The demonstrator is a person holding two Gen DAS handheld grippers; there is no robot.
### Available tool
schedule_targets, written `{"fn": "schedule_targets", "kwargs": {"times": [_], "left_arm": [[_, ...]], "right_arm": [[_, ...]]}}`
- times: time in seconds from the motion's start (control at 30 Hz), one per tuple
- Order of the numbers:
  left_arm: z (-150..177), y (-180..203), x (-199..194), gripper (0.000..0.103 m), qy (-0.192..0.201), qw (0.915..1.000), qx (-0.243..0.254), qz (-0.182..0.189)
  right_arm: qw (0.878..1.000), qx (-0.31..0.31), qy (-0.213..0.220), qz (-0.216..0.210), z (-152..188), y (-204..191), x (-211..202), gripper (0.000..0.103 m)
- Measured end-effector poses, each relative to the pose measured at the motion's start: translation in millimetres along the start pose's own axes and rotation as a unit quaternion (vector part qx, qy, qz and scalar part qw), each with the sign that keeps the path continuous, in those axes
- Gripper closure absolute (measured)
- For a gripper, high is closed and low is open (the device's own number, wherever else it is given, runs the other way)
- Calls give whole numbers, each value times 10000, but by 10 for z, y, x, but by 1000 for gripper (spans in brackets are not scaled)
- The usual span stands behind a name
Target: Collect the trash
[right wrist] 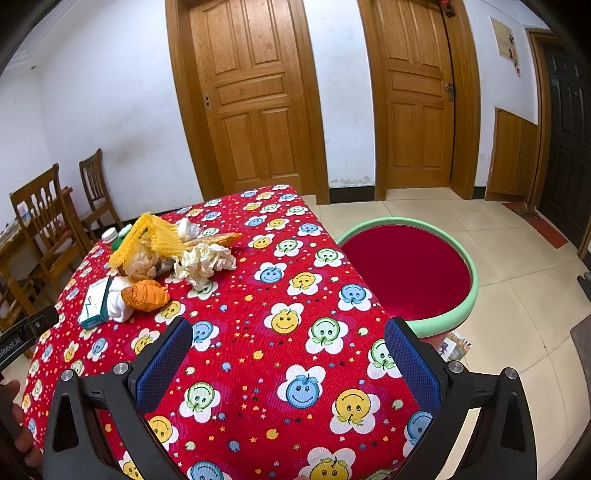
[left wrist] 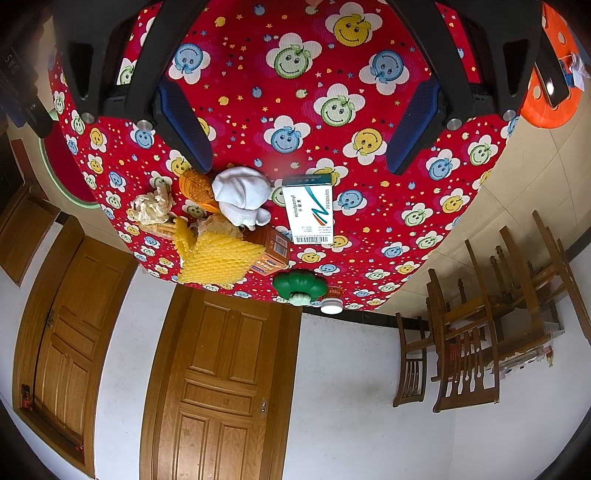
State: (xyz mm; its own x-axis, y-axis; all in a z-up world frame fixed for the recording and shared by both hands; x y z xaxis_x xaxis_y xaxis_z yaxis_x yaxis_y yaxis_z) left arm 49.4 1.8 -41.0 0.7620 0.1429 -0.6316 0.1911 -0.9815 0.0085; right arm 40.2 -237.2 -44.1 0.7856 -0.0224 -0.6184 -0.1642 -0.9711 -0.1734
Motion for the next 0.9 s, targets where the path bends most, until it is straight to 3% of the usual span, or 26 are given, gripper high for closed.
{"fn": "schedule_targets", "kwargs": {"times": [0.5,0.9], "left_arm": [[43,-15,26,9,-23,10000,-8,-2],[-46,-97,128,9,-110,9999,20,-53]], "right_arm": [[10000,51,-32,13,66,12,2,0],[9999,3,-26,-158,-80,-19,73,0]]}}
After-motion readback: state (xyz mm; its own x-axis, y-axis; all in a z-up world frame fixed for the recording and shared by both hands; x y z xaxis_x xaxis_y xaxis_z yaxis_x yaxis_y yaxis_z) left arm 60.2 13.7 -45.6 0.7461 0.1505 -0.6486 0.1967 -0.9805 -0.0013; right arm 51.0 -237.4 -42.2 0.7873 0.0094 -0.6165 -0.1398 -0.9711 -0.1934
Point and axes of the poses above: each gripper's, at about its wrist camera, not at the fingertips, and x roughly the way its jaws point, y to its right, z to its underside, the point moved 6 cm from there along x, roughly the way its jaws point, and after that the axes turned 9 degrees about -z, right-handed, at the moved point
